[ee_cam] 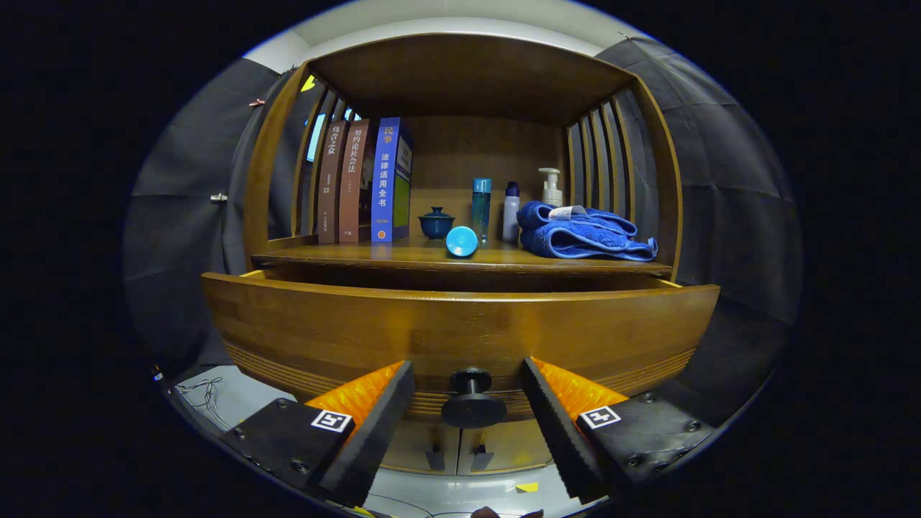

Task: Pull open the drawer, take out the items inside it, and place them on the countertop above the cabinet.

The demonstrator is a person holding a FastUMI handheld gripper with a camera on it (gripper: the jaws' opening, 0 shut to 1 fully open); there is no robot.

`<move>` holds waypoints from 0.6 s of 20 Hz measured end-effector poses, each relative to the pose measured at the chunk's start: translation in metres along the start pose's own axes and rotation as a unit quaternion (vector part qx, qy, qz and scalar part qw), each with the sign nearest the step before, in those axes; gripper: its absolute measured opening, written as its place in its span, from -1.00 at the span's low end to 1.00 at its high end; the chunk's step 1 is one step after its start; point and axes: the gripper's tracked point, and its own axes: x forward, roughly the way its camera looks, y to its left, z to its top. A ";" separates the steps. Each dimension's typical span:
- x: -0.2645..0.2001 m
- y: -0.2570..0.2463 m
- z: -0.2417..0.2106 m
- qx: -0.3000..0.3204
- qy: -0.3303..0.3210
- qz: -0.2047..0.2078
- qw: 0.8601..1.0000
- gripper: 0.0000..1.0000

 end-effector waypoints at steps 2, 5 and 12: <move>0.011 0.001 0.000 0.000 -0.001 -0.001 1.000 0.98; 0.029 0.004 0.001 -0.003 -0.001 -0.002 1.000 0.99; 0.056 0.007 0.005 -0.007 0.000 -0.004 1.000 0.99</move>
